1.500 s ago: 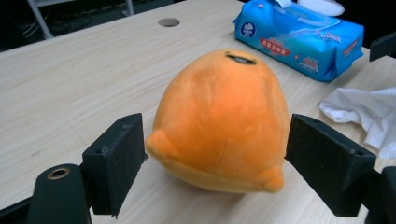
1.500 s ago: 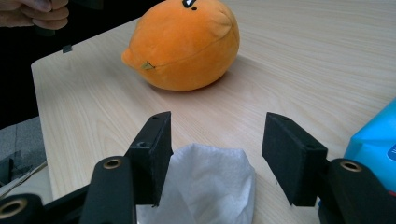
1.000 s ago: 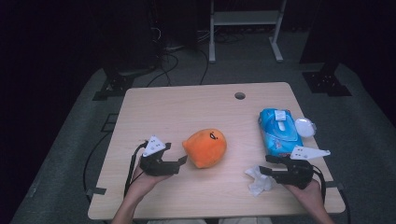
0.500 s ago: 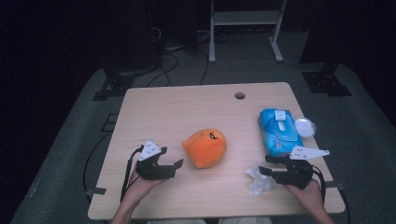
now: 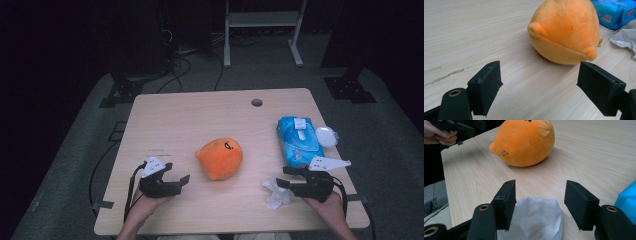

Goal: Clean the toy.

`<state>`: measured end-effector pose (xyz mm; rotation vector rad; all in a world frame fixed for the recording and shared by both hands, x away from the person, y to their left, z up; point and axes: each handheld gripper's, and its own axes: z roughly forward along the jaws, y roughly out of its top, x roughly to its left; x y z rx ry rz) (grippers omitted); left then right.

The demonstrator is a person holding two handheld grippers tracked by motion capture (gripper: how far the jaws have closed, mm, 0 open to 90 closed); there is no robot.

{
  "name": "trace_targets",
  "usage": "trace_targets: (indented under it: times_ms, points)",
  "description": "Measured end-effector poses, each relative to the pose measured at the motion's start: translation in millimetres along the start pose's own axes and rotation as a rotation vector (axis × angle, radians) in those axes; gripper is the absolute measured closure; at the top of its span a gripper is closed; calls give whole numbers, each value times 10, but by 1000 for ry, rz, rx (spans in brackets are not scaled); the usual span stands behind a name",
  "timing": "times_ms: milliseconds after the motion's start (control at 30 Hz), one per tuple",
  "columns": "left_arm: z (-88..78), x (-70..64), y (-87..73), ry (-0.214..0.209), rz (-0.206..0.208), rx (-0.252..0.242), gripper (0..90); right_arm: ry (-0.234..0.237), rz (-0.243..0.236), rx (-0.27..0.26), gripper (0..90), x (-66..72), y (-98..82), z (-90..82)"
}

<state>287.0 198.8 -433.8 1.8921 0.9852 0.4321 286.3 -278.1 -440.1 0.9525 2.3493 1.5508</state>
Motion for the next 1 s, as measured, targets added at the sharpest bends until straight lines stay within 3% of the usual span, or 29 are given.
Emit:
trace_targets:
  times_ms: [600,1000]
  points:
    - [-45,78,-246,33,-38,14,178,11,-4,10,412,7,-4,44]
    - [-33,-5,-302,43,9,17,155,20,11,-4,411,5,-31,15]
